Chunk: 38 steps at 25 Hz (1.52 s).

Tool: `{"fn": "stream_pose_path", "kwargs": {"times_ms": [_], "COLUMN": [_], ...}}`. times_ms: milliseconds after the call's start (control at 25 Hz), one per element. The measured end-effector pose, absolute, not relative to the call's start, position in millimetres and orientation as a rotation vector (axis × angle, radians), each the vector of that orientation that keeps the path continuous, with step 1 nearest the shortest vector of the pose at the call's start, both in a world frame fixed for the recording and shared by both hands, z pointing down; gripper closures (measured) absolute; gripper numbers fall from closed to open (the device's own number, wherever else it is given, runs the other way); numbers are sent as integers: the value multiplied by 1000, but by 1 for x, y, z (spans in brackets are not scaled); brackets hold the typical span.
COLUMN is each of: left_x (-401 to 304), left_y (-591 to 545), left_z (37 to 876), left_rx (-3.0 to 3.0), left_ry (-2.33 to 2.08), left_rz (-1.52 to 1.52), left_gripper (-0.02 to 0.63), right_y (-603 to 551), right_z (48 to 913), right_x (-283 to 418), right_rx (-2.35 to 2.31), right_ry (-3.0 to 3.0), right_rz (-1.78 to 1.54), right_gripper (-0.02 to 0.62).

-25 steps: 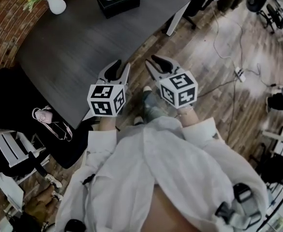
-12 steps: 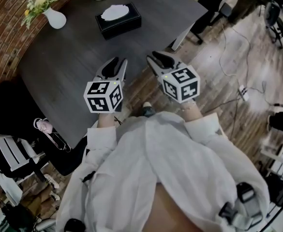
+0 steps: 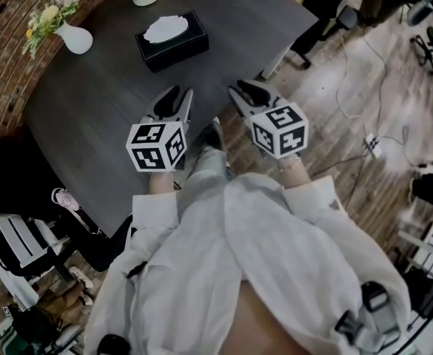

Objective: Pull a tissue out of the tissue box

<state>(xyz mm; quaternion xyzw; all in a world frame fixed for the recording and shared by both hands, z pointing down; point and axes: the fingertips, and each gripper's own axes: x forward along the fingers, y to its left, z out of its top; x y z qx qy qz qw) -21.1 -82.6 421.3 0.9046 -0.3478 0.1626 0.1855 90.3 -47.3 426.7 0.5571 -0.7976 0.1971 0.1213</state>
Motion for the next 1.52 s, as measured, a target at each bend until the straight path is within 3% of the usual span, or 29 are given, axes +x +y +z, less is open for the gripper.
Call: {"fn": "stream_pose_path", "kwargs": {"times_ms": [920, 1520], "left_x": [-16, -39], "left_y": [-235, -269], "left_z": [426, 444], "left_rx": [2477, 2389], "left_ry": [-1147, -1282], "left_rz": [428, 453], "left_gripper": [506, 506], "right_y": [-204, -256], "right_z": [433, 457], "right_x": [109, 94], "right_rx": [1450, 1257], "right_ry": [-2362, -2361], "right_rz": [549, 547], "right_gripper": [508, 508]}}
